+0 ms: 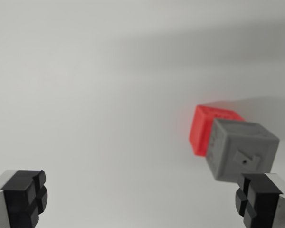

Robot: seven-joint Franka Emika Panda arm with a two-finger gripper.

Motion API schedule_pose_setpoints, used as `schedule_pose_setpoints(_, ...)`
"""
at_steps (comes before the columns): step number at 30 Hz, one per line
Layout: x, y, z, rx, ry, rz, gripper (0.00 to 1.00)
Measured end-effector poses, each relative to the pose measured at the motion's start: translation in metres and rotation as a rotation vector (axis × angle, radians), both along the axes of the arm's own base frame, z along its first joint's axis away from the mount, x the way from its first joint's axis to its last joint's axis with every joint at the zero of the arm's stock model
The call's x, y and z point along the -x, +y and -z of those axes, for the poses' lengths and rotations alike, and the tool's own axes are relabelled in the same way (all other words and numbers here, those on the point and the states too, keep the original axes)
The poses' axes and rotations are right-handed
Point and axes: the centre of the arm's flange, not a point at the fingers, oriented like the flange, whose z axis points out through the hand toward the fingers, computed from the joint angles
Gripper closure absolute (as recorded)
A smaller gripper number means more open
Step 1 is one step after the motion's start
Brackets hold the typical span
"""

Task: Destack cube

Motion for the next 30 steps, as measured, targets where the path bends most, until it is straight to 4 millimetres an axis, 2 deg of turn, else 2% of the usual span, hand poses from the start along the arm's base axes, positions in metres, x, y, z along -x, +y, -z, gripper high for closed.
schedule_pose_setpoints(30,0.051,-0.066,0.09,0.015,0.013,0.122,0.0)
